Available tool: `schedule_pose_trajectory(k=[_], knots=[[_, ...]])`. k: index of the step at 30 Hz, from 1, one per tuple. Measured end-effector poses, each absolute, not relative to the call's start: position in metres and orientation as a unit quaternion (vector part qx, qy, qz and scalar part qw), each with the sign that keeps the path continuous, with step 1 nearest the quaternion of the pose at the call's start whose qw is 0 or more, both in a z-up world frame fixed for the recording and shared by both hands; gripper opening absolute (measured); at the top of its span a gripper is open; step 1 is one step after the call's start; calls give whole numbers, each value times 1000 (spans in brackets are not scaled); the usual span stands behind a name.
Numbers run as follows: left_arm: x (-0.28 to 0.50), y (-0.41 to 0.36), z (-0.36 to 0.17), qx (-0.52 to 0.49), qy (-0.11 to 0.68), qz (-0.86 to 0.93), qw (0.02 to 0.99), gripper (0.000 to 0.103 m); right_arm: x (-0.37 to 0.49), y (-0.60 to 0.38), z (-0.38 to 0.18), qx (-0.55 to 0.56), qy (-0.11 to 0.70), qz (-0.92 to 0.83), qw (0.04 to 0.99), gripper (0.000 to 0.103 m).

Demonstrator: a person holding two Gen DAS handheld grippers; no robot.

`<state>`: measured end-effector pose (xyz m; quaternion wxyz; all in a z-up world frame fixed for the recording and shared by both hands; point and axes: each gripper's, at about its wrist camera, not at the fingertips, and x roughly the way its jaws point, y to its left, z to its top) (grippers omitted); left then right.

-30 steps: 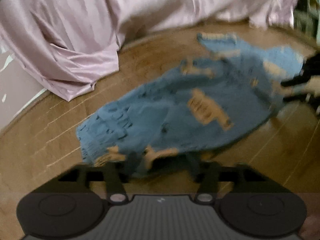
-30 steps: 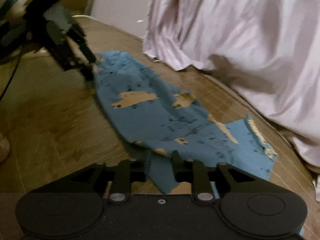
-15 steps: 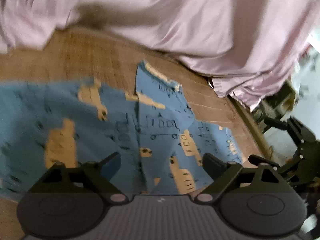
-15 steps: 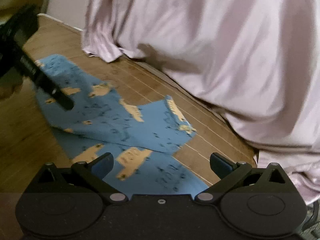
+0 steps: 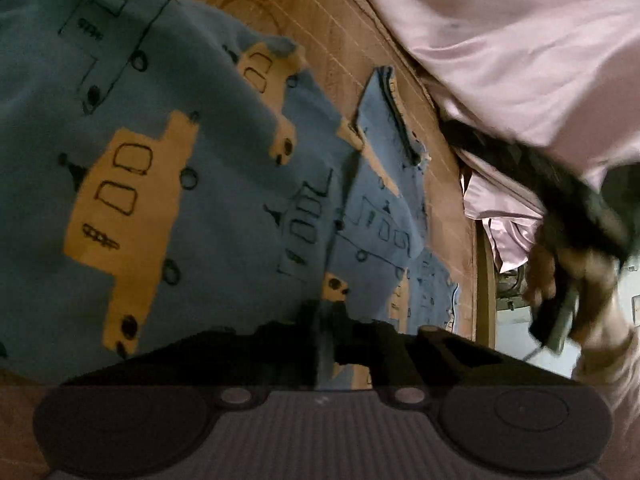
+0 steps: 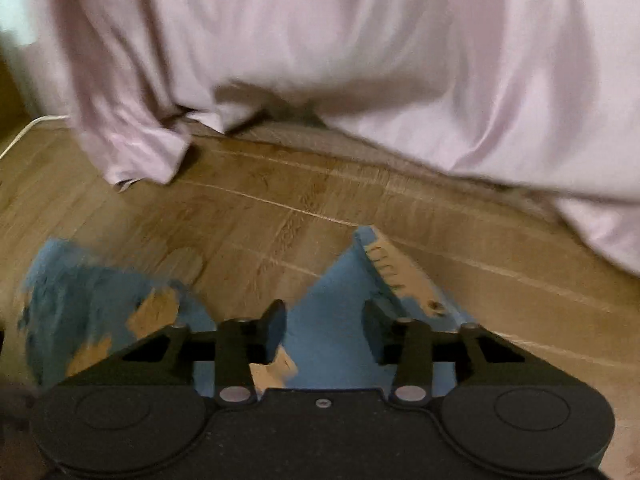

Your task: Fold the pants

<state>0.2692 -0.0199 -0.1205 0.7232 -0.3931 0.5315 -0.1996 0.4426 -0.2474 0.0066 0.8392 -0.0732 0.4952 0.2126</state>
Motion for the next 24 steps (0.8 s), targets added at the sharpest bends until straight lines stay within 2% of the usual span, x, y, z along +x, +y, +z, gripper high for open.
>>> schedule_pose_trajectory(k=[6, 11, 16, 17, 19, 21, 22, 24], knots=[[272, -24, -122, -385, 524, -223, 726, 8, 481, -216, -16, -27, 563, 138, 814, 41], [274, -18, -131, -421, 523, -234, 704, 8, 494, -195, -23, -58, 567, 82, 817, 46], [282, -23, -131, -421, 524, -236, 702, 10, 506, -187, -32, -48, 572, 47, 818, 46], [282, -22, -129, -415, 521, -237, 707, 15, 507, -186, -33, -50, 570, 45, 819, 46], [281, -24, -122, -406, 510, -239, 720, 36, 506, -186, -36, -52, 570, 40, 819, 46], [278, -27, -111, -389, 499, -244, 735, 52, 506, -188, -37, -50, 570, 41, 819, 46], [277, -30, -105, -377, 493, -244, 745, 55, 506, -189, -38, -50, 570, 42, 819, 46], [275, -34, -92, -342, 473, -239, 776, 55, 507, -189, -39, -50, 570, 41, 819, 46]])
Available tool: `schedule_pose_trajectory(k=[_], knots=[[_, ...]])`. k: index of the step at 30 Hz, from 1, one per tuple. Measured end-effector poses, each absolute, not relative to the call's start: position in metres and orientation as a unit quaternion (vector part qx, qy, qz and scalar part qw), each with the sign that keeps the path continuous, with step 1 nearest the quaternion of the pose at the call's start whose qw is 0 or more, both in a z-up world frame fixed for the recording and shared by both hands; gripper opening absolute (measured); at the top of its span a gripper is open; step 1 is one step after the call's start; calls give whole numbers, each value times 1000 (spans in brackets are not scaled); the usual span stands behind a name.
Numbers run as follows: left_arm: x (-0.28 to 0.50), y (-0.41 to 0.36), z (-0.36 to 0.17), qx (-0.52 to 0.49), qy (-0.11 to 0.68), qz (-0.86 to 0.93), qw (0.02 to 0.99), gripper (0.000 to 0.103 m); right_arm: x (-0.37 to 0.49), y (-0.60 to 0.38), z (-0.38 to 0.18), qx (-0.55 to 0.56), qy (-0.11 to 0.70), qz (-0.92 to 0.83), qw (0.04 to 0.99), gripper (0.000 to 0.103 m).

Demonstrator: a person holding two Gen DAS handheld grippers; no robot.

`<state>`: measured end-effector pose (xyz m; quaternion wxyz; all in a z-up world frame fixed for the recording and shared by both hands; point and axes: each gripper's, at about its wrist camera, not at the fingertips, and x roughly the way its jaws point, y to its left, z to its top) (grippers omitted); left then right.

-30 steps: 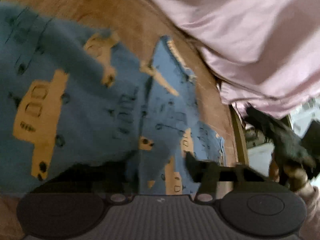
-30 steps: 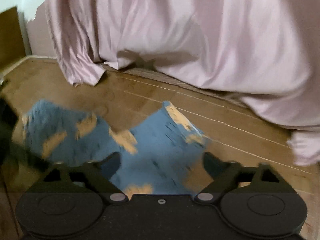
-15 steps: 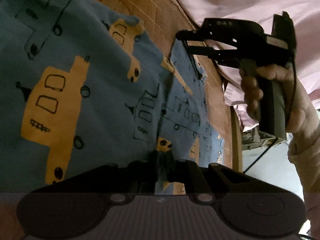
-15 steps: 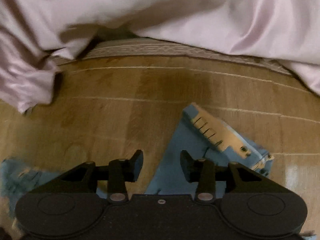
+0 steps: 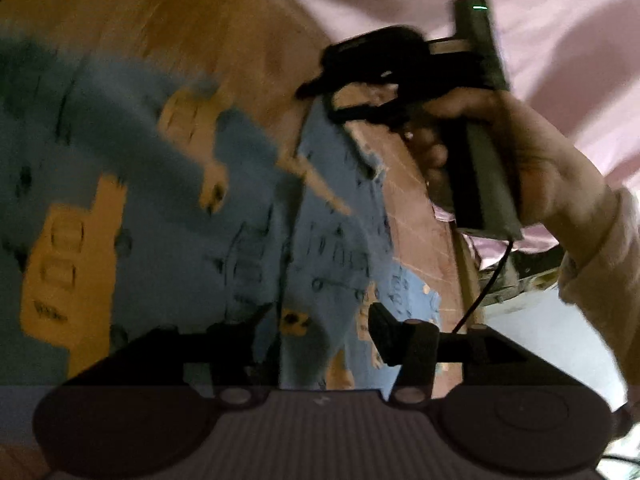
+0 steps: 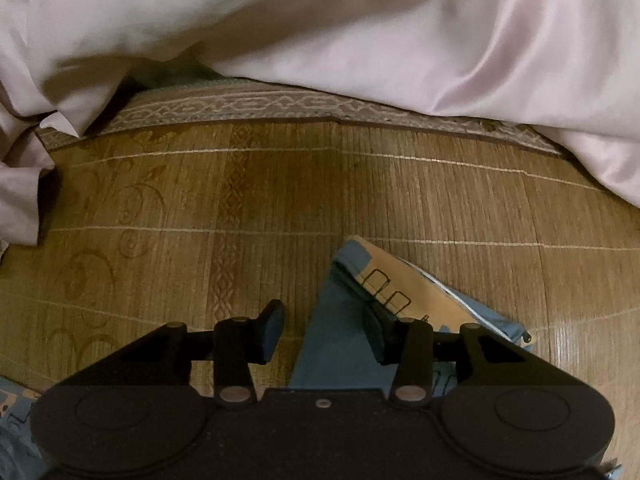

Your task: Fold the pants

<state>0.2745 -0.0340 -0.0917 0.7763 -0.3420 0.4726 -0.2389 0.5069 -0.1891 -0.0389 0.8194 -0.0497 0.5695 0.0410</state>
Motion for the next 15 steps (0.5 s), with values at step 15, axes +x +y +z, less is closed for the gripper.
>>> schedule_pose_trajectory(k=[15], knots=[[320, -50, -93, -284, 462, -200, 816, 18, 512, -201, -39, -15, 584, 42, 811, 11]])
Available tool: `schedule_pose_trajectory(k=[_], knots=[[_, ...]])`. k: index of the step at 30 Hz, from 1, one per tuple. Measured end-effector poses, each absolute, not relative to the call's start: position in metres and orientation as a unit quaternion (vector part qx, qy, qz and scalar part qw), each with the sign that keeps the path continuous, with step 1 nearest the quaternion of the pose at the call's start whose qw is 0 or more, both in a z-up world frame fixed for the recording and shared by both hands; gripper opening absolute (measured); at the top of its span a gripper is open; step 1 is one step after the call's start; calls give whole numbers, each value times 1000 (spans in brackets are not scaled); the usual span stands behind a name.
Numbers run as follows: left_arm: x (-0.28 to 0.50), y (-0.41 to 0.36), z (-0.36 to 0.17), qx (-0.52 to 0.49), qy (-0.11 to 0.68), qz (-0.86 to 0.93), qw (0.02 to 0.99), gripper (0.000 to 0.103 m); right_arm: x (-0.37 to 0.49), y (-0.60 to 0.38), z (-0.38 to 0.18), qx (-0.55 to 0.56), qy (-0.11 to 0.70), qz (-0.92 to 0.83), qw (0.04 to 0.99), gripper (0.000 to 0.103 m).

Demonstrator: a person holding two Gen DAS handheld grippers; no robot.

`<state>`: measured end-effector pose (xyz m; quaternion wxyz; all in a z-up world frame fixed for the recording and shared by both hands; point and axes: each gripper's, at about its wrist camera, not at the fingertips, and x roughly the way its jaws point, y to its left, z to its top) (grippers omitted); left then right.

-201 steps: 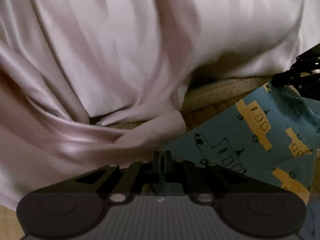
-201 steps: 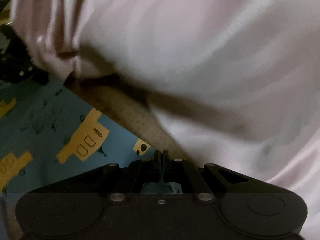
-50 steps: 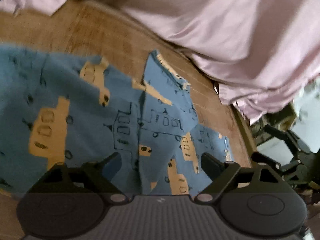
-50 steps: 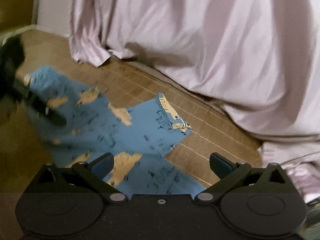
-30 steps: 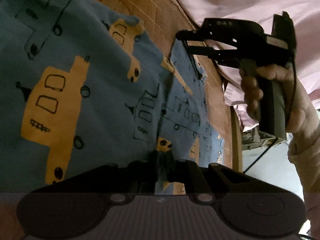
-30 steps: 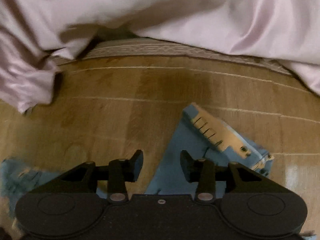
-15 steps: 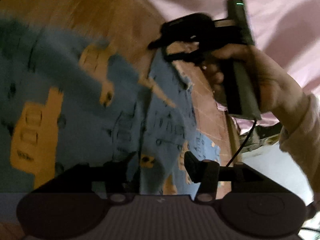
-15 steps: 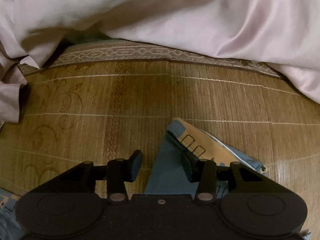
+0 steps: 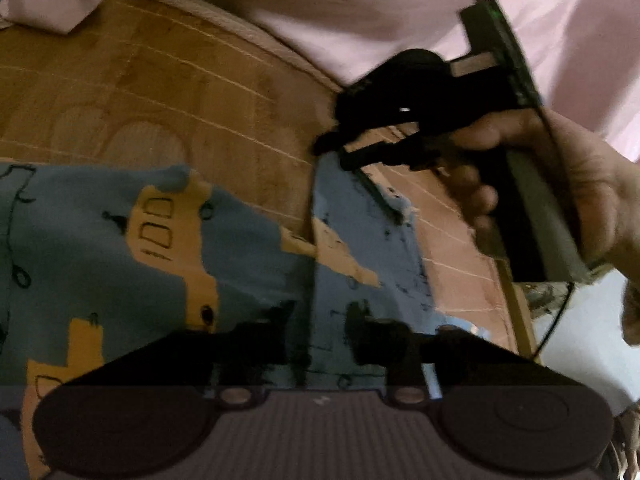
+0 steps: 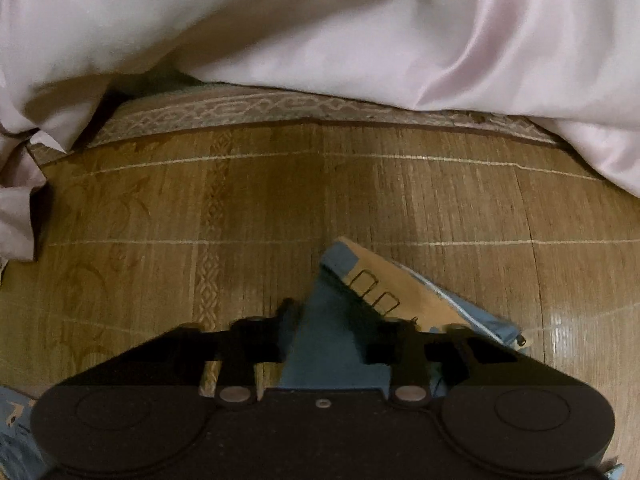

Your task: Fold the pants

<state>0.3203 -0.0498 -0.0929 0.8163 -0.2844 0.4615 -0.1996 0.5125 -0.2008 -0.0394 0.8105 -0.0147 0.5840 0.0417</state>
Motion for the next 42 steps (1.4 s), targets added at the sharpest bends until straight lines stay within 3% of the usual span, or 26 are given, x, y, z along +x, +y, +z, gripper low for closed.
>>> schedule_pose_trajectory(k=[1, 4, 18, 21, 23, 25, 27, 29, 30, 31, 37, 42], knots=[[322, -50, -94, -287, 466, -196, 814, 14, 513, -203, -39, -3, 585, 43, 810, 3], [324, -49, -93, -290, 473, -195, 808, 4, 508, -211, -36, 17, 573, 52, 818, 0], [309, -74, -56, -218, 432, -220, 847, 2, 449, -292, 33, 111, 482, 90, 864, 0], [303, -86, -50, -163, 420, -217, 866, 13, 428, -312, 46, 119, 464, 92, 873, 0], [299, -93, -50, -128, 410, -210, 878, 29, 419, -321, 49, 121, 460, 88, 875, 0], [294, -95, -51, -114, 405, -212, 882, 51, 411, -329, 52, 128, 457, 85, 876, 0], [293, -95, -54, -114, 405, -224, 879, 59, 402, -338, 58, 133, 451, 85, 879, 0], [293, -98, -55, -115, 412, -235, 873, 56, 392, -344, 63, 137, 443, 88, 882, 0], [293, -99, -55, -112, 417, -238, 870, 38, 386, -348, 66, 139, 438, 90, 883, 0], [294, -100, -56, -109, 423, -238, 867, 12, 380, -351, 69, 142, 433, 92, 885, 0], [260, -117, -37, -72, 393, -262, 878, 3, 307, -383, 79, 140, 377, 85, 912, 0], [223, -149, -30, 19, 371, -299, 879, 2, 243, -422, 57, 149, 364, 39, 919, 0]])
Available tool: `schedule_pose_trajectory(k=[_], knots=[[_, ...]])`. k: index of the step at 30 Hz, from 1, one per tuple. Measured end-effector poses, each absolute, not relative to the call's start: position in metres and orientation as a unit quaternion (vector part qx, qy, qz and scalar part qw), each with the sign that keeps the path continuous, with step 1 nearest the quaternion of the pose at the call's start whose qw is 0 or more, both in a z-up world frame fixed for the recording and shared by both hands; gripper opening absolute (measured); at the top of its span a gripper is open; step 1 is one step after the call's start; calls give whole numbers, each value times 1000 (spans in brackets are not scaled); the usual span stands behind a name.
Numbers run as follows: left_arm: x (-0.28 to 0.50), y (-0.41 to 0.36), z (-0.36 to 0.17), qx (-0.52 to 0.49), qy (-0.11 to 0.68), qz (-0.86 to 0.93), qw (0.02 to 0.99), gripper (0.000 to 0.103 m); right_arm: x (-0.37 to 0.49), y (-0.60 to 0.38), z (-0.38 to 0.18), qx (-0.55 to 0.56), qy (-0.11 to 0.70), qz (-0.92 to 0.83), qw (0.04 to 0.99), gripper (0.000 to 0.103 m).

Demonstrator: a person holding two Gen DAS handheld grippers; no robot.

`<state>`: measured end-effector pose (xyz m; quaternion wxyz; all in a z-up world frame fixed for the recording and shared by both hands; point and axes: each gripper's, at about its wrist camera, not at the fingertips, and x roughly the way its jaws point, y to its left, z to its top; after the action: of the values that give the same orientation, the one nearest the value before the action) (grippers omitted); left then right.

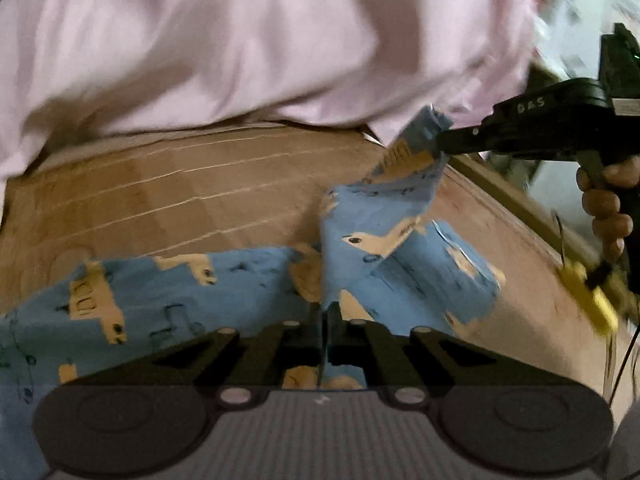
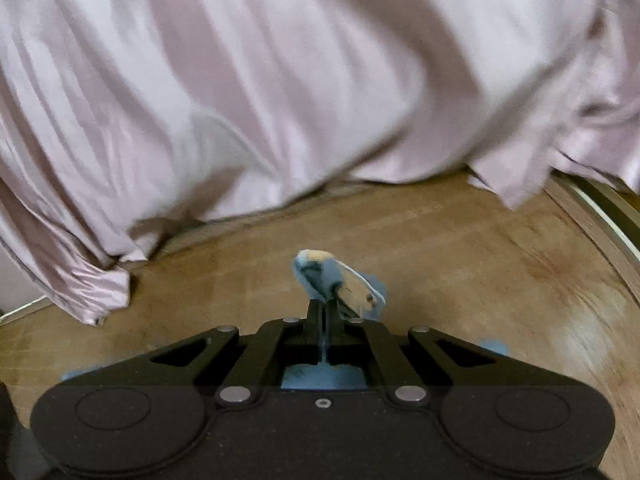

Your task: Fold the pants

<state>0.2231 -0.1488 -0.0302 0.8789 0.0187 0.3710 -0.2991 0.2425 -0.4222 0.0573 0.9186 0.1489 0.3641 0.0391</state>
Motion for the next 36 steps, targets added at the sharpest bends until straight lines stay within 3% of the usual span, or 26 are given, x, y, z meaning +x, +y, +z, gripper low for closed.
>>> schedule_pose_trajectory(k=[9, 11, 16, 23, 36], knots=[[177, -192, -57, 158, 372, -330, 853, 2, 188, -461, -13, 240, 398, -18, 886, 3], [176, -193, -61, 157, 381, -329, 850, 2, 180, -462, -21, 259, 393, -26, 882, 19], [179, -187, -63, 143, 394, -316, 851, 2, 166, -469, -40, 327, 374, -28, 867, 40], [185, -185, -67, 141, 400, -306, 852, 2, 158, -486, -45, 377, 354, -53, 854, 53], [183, -191, -68, 151, 395, -316, 849, 7, 177, -521, -50, 424, 360, -86, 826, 54]])
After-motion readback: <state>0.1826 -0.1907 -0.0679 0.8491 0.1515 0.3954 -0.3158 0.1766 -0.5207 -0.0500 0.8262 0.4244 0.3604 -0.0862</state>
